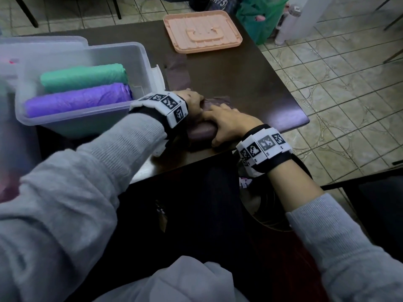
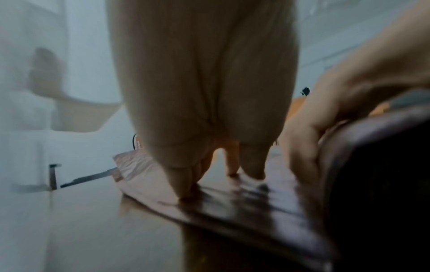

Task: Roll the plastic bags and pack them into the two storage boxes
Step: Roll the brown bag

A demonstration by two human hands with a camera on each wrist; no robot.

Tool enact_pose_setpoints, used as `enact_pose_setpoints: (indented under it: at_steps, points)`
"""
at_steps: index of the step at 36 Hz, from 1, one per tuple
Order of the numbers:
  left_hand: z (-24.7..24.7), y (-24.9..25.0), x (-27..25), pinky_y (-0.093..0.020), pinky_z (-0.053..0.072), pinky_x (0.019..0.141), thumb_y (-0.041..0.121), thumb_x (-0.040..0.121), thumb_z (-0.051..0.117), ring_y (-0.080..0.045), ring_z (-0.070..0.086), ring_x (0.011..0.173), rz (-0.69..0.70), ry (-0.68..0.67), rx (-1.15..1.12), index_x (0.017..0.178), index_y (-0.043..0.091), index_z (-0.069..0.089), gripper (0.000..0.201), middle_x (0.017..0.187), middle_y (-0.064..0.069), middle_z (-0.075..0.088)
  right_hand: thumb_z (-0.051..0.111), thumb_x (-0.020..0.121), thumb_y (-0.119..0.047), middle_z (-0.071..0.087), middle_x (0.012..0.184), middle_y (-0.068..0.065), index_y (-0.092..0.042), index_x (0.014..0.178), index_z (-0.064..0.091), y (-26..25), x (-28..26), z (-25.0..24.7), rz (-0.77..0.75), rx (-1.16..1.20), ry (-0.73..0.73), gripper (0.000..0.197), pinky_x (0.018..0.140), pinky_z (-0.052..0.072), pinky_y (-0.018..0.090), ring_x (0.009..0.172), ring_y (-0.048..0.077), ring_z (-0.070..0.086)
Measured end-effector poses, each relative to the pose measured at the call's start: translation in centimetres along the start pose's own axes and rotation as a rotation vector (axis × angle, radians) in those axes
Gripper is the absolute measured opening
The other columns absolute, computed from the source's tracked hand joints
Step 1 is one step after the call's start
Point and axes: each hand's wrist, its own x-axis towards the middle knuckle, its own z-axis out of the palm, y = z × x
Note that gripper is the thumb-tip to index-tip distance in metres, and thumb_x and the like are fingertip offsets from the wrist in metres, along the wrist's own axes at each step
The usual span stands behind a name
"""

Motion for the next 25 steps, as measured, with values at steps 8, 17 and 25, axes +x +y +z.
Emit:
enact_pose_setpoints:
  at_steps: [8,17,25]
  points:
    - [1.8,-1.7,-1.0,-0.044,-0.001,0.118,0.038,0.1,0.035,-0.027,-0.014,0.145,0.083,-0.081,-0.066,0.151,0.025,-0.001,0.064,0.156,-0.016,-0.018,0.075,0.062,-0.025,0.048,0.125,-0.001,-0.03,0.124,0.049,-1.0,-0.2,0.4,-0.062,0.031,0.075,0.067,0.083,0.03,0.037,0.118,0.023,0.043]
    - [1.9,-2.3,-1.0,-0.044,-0.003,0.117,0.041,0.101,0.032,-0.025,-0.017,0.144,0.123,-0.077,-0.076,0.151,0.027,-0.004,0.063,0.156,-0.012,-0.02,0.077,0.061,-0.023,0.055,0.121,0.002,-0.024,0.124,0.053,-1.7,0.0,0.4,-0.059,0.113,0.051,0.067,0.092,0.044,0.038,0.11,0.024,0.05]
    - [1.8,-2.3,-1.7,-0.036,-0.003,0.116,0.031,0.101,0.035,-0.022,-0.011,0.145,0.155,-0.051,-0.184,0.151,0.02,-0.004,0.064,0.158,-0.01,-0.012,0.078,0.061,-0.022,0.052,0.13,-0.003,-0.019,0.128,0.052,-2.1,0.1,1.3,-0.122,0.128,0.116,0.072,0.089,0.038,0.025,0.115,0.02,0.05]
